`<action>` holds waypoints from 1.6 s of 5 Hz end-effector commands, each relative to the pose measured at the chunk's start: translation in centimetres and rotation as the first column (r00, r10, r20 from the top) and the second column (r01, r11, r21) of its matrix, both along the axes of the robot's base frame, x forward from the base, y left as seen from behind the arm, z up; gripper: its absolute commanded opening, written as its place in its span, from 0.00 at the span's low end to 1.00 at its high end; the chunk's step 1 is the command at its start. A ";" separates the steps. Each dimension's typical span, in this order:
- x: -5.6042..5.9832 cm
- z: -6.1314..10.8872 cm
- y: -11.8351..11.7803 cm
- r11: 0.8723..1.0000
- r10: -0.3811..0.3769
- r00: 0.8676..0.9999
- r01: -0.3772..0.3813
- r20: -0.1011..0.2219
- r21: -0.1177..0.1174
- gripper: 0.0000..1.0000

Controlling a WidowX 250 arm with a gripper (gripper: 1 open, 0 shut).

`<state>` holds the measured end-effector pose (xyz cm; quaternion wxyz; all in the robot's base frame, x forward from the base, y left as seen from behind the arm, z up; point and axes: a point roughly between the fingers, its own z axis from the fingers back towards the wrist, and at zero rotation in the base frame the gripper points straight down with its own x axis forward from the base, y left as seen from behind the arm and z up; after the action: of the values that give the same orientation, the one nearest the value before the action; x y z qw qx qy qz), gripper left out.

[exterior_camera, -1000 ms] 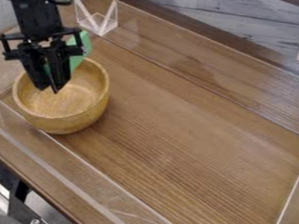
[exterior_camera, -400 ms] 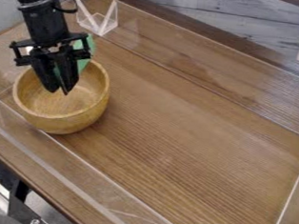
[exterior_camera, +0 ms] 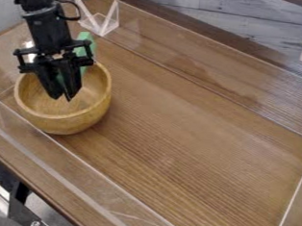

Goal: Put the green block in the brown bowl

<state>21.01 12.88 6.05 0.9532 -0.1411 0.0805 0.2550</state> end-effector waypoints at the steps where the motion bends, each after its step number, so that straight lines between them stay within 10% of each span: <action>1: 1.1 1.1 0.6 0.999 -0.014 0.999 0.012 0.045 0.036 0.00; 8: 1.5 0.6 -0.3 0.997 -0.075 0.997 0.075 -0.001 0.016 0.00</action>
<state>21.65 12.10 5.63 0.9584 -0.1406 0.1058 0.2248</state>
